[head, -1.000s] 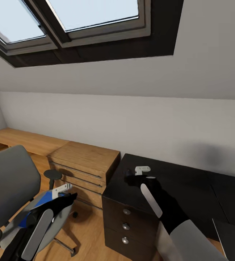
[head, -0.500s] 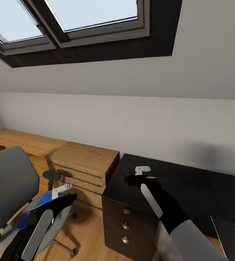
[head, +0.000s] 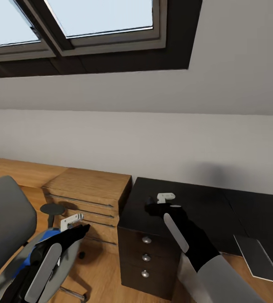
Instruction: In the bedroom, organize the workspace by keeping the computer under the desk, ensuring the monitor is on the desk, placing the keyboard on the desk next to the monitor, placing the mouse on the desk next to the keyboard, moving the folder from the swivel chair onto the desk next to the mouse, stacking the notebook on top of the folder with the pen on top of the notebook, and positioning the swivel chair next to the desk.
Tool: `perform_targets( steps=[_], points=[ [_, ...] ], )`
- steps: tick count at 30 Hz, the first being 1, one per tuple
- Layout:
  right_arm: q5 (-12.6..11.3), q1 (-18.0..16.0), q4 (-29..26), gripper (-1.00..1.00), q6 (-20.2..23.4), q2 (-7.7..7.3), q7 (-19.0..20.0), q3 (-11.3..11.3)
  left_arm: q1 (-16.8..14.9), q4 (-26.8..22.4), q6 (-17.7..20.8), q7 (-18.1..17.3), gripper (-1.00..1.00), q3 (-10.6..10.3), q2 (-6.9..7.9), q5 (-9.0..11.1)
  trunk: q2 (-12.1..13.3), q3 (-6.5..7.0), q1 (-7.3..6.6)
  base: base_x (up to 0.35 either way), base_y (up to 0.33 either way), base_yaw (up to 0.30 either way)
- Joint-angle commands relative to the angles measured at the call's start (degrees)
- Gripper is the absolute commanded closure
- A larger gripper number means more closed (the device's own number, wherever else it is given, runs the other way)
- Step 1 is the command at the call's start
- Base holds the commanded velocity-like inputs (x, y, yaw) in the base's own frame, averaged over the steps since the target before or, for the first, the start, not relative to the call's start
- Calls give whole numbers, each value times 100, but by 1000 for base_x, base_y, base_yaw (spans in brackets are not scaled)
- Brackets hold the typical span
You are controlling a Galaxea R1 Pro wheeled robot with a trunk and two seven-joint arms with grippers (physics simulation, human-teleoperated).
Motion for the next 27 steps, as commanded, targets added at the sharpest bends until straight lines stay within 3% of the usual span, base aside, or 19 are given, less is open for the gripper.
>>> perform_targets(
  steps=[1,15,20,27],
  points=[
    [-81,-7,-2,100,9,-2,-67,10,-3,-8,6,58,-100,-10,7,63,-6,-5,0,-17,71,-271],
    [-72,-7,24,100,9,-10,-67,-11,-4,-5,15,58,-100,-19,4,66,-6,35,0,-3,14,-278],
    [-70,-7,34,100,1,-135,-67,-78,-3,-4,14,58,-100,-19,7,63,-6,49,0,0,0,-280],
    [-57,-7,36,100,12,-183,-72,-174,-3,-5,13,58,-100,-19,2,60,-6,73,0,0,0,-280]
  ],
)
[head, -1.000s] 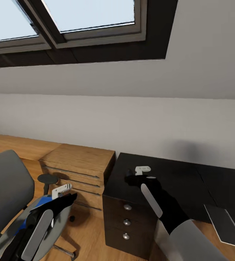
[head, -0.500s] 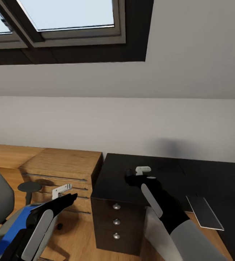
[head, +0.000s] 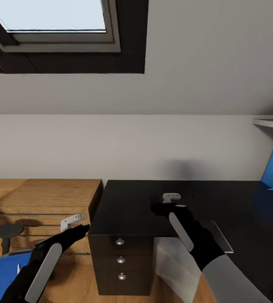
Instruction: In the bedroom, organize the workspace by keeping the computer under the desk, ensuring the monitor is on the desk, placing the keyboard on the desk next to the monitor, placing the mouse on the desk next to the keyboard, moving the folder from the swivel chair onto the desk next to the mouse, stacking the notebook on top of the folder with the pen on top of the notebook, and positioning the swivel chair next to the desk.
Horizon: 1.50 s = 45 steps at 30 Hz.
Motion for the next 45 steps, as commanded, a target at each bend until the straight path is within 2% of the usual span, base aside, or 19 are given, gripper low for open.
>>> perform_targets(
  steps=[1,11,15,16,19,20,22,23,27,28,31,35,38,45],
  points=[
    [-79,-7,-1,100,10,-4,-68,7,-3,-9,6,59,-100,-10,9,62,-5,-4,1,0,0,-280],
    [-71,-7,40,100,14,-28,-68,3,-3,-12,5,59,-100,-19,6,62,-5,33,1,0,0,-280],
    [-64,-7,401,100,-6,-33,-62,-79,-3,-12,4,59,-100,-19,7,59,-5,49,1,0,0,-280],
    [-47,-7,491,100,-12,-163,-61,-230,-3,-12,6,59,-100,-19,7,59,-5,52,1,0,0,-280],
    [-48,-10,499,100,-12,-248,-61,-249,-3,-12,8,59,-100,-19,8,59,-5,64,1,0,0,-280],
    [-44,-14,504,100,-17,-359,-61,-258,-3,-12,8,59,-100,-19,8,59,-5,68,1,0,0,-280],
    [-43,-15,517,100,-22,-424,-61,-260,-3,-12,7,59,-100,-19,6,59,-5,75,1,0,0,-280],
    [-44,-15,656,100,-44,-666,-54,-268,-4,-18,9,59,-100,-19,11,59,-5,79,1,0,0,-280],
    [-49,-16,851,100,-109,-931,-53,-270,15,-113,9,59,-100,-19,12,59,-5,96,1,0,0,-280],
    [-46,-16,1006,100,-176,-1084,-53,-271,71,-194,10,59,-100,-19,13,59,-5,100,1,0,0,-280],
    [-3,-18,1078,100,-208,-1216,-52,-270,90,-219,10,59,-100,-19,12,59,-5,113,1,0,0,-280],
    [99,-20,1172,100,-213,-1323,-52,-270,93,-222,10,59,-100,-19,9,60,-5,130,1,0,0,-280],
    [155,-23,1250,100,-214,-1347,-59,-269,93,-223,10,59,-100,-19,10,59,-5,143,1,0,0,-280],
    [622,-24,1567,100,-213,-1338,-69,-256,93,-227,10,59,-100,-27,4,59,-5,173,1,0,0,-280]
  ],
)
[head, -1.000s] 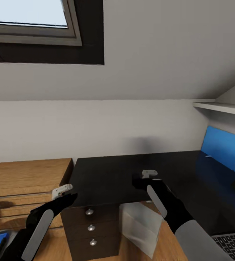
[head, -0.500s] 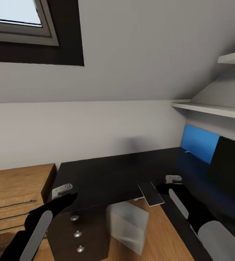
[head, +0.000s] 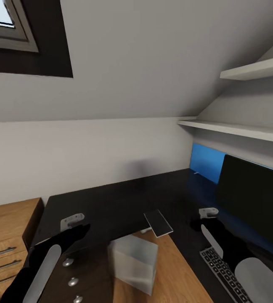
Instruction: In the bedroom, organize the workspace by keeping the computer under the desk, ensuring the monitor is on the desk, placing the keyboard on the desk next to the monitor, placing the mouse on the desk next to the keyboard, moving the folder from the swivel chair onto the desk next to the mouse, stacking the notebook on top of the folder with the pen on top of the notebook, and positioning the swivel chair next to the desk.
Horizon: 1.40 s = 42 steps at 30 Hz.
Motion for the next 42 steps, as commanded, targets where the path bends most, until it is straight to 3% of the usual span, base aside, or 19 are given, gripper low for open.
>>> perform_targets(
  steps=[1,19,29,34,42],
  points=[
    [-57,-7,11,100,14,-3,-64,36,-4,-8,7,59,-100,-10,6,61,-6,-4,1,0,0,-280],
    [40,-8,77,100,28,28,-47,101,-4,-12,7,59,-100,-20,0,70,-6,17,1,3,0,-74],
    [39,-8,130,100,56,26,-61,79,-4,-5,13,56,-100,-20,5,76,-6,17,1,182,0,0],
    [33,-36,784,100,57,28,-63,64,-4,-55,16,51,-100,-20,-15,101,-6,17,1,29,0,0],
    [32,-48,997,100,63,28,-64,62,-4,-246,16,59,-100,-19,-28,128,-86,-19,45,2,0,0]
  ],
)
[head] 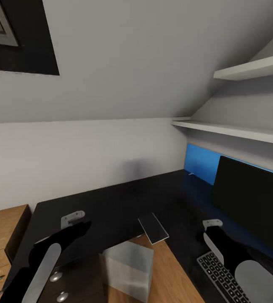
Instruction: In the bedroom, organize the workspace by keeping the computer under the desk, ensuring the monitor is on the desk, placing the keyboard on the desk next to the monitor, placing the mouse on the desk next to the keyboard, moving the folder from the swivel chair onto the desk next to the mouse, stacking the notebook on top of the folder with the pen on top of the notebook, and positioning the swivel chair next to the desk.
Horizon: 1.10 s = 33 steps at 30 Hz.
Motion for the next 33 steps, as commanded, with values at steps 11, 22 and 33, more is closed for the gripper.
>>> perform_targets(
  steps=[11,22,33],
  points=[
    [-81,-9,10,100,17,-8,-61,49,-5,-30,7,60,-100,-11,-2,55,-449,-206,243,0,0,0],
    [-81,-8,7,100,12,-2,-54,53,-5,-30,7,60,-100,-11,-4,54,-890,-404,485,0,0,0],
    [-75,-4,2,100,4,-5,-53,68,-5,-30,7,64,-100,-11,-5,54,-1331,-601,726,0,0,0]
  ],
)
